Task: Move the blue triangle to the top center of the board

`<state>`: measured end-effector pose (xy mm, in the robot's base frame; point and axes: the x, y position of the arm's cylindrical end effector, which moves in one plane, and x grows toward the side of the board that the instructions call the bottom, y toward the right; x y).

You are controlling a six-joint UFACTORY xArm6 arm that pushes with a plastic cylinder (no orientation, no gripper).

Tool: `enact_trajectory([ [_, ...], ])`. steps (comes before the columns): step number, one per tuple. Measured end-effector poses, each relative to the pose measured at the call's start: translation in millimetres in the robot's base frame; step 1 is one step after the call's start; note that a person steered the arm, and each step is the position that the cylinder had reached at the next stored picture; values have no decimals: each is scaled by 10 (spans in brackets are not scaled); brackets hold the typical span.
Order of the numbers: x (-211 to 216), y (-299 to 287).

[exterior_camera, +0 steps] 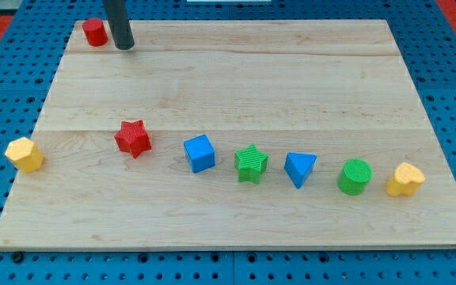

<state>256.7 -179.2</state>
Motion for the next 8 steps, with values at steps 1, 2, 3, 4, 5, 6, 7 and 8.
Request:
enact_trajectory([
  [1,196,47],
  [2,898,386],
  [3,1187,1067],
  [4,1380,1802],
  [5,1584,3181],
  [6,2086,4212],
  [7,2325,4686],
  [8,2331,4686],
])
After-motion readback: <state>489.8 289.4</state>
